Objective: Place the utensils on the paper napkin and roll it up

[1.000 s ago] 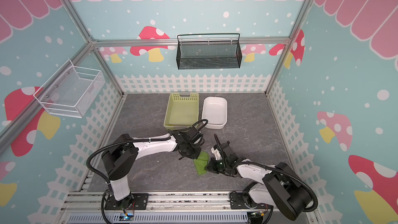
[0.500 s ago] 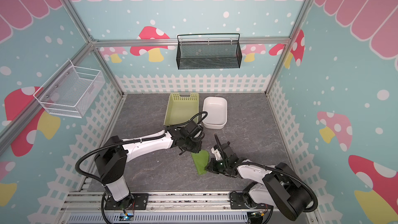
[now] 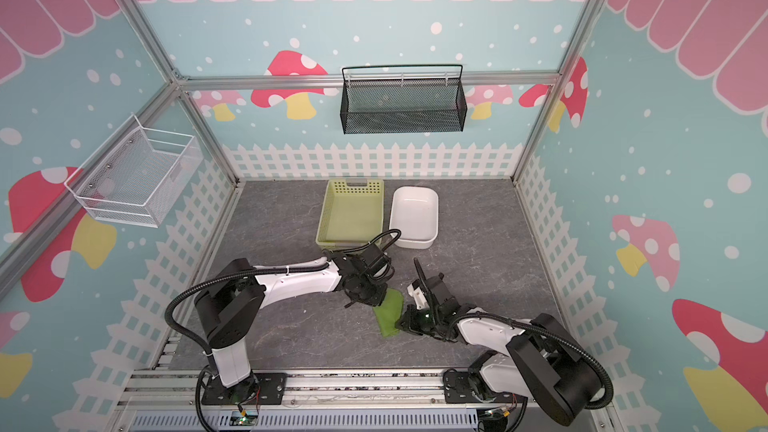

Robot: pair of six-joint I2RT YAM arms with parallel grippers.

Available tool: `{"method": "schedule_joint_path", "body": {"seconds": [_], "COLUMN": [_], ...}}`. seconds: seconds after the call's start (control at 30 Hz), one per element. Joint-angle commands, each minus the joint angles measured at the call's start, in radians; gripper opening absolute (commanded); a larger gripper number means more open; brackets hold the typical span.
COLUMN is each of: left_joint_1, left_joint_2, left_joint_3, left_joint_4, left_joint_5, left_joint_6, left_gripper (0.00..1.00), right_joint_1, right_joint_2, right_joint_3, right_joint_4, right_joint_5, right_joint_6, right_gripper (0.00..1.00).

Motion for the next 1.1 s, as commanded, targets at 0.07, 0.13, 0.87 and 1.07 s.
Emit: {"method": "schedule_joint_path", "body": {"seconds": [0.07,0.13,0.87,1.07], "left_joint_1": [0.006,0.010,0.014,0.014], "left_joint_2": [0.029,0.031,0.047,0.043], "left_joint_3": [-0.018,-0.021,-0.026,-0.027], "left_joint_4": [0.031,0.032,0.032,0.032], "left_joint_5": [0.013,0.013,0.026,0.022], "left_joint_6": [0.000,0.001,0.012,0.012], "left_gripper": [0.11,0.11,0.10,0.10], "right_joint_1": [0.007,0.007,0.007,0.007], "right_joint_2": [0.011,0.006,-0.033,0.048], "right_joint_3": [-0.026,-0.020,0.208,0.207], "right_joint_4": [-0.074,-0.085,-0.152,-0.108], "right_joint_5": [0.050,0.053,0.075,0.085], "right_joint_6": [0.005,0.002,-0.107,-0.136], "right_gripper": [0.00,0.00,0.19,0.18]}}
